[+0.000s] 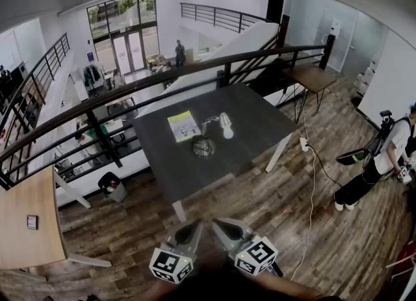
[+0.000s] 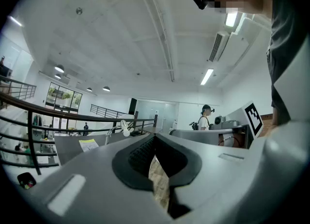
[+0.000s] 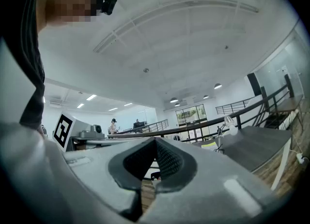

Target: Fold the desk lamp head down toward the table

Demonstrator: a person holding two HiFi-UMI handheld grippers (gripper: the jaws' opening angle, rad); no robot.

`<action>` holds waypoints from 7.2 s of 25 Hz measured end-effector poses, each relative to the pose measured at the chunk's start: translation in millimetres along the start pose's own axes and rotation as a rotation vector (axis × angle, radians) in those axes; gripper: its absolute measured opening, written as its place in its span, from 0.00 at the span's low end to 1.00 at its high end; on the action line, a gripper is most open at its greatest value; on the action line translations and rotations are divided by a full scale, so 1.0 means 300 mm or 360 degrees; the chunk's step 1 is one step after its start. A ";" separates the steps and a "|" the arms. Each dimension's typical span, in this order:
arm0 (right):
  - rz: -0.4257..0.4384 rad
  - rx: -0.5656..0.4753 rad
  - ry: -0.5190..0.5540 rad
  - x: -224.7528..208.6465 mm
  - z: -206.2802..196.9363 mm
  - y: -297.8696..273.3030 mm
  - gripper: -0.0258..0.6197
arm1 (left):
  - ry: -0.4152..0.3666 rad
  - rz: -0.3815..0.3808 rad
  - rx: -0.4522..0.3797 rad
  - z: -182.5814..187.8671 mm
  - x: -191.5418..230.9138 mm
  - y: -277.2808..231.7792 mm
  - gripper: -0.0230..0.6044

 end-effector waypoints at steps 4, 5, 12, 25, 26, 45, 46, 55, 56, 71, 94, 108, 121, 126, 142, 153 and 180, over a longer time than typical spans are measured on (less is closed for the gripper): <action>0.0008 0.0008 -0.0003 -0.004 -0.008 0.009 0.04 | 0.0006 -0.0001 -0.0002 -0.005 -0.010 -0.005 0.03; 0.0009 0.0010 -0.0008 -0.007 -0.011 0.008 0.04 | 0.0006 -0.0002 -0.0005 -0.006 -0.010 -0.007 0.03; 0.0019 0.0017 -0.0004 -0.027 -0.022 0.005 0.04 | 0.0012 0.0000 -0.0012 -0.018 -0.008 -0.027 0.03; 0.0059 0.0025 -0.0077 -0.212 0.003 -0.047 0.04 | 0.0039 0.0017 0.0011 -0.025 0.038 -0.208 0.03; 0.0061 0.0028 -0.0084 -0.238 0.009 -0.052 0.04 | 0.0043 0.0017 0.0013 -0.023 0.043 -0.236 0.03; 0.0118 0.0037 -0.0126 -0.853 0.153 -0.139 0.04 | 0.0011 0.0028 -0.0028 -0.009 0.103 -0.843 0.03; 0.0120 0.0034 -0.0150 -0.868 0.153 -0.144 0.04 | 0.0023 0.0031 -0.0021 -0.012 0.111 -0.855 0.03; 0.0102 0.0047 -0.0180 -0.948 0.154 -0.200 0.04 | 0.0041 0.0013 0.0014 -0.002 0.184 -0.965 0.03; 0.0088 0.0050 -0.0184 -0.955 0.151 -0.212 0.04 | 0.0043 0.0001 0.0014 0.000 0.199 -0.976 0.03; -0.0076 0.0053 -0.0156 -0.973 0.163 -0.574 0.04 | -0.0013 -0.0217 0.0049 0.089 0.550 -1.040 0.03; -0.0145 0.0242 -0.0032 -1.157 0.172 -0.920 0.28 | 0.0065 -0.0122 0.0006 0.144 0.865 -1.143 0.03; -0.0002 0.0580 0.0024 -1.179 0.033 -1.014 0.46 | 0.0125 0.0031 0.0011 0.114 0.912 -1.169 0.03; -0.0053 0.0644 0.0126 -1.180 -0.010 -0.996 0.45 | 0.0143 0.0053 0.0036 0.104 0.932 -1.117 0.03; -0.0076 0.0712 0.0114 -1.175 -0.055 -0.963 0.45 | 0.0166 0.0035 0.0054 0.091 0.938 -1.097 0.03; -0.0112 0.1064 0.0252 -1.191 -0.456 -0.915 0.44 | 0.0178 0.0056 0.0142 0.062 0.937 -1.010 0.03; -0.0115 0.1147 0.0368 -1.224 -0.686 -0.982 0.44 | 0.0178 0.0170 0.0188 0.046 0.947 -0.939 0.03; -0.0163 0.1243 0.0473 -1.253 -0.785 -1.093 0.44 | 0.0185 0.0251 0.0179 0.040 0.998 -0.858 0.03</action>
Point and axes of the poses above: the fingertips, and each gripper's own axes: y backward along the fingers, x to its left, z out of its top, the point moved 5 cm from there along y, backward along the fingers, and after that the axes turned 9 degrees about -z, right-handed, at the moved point
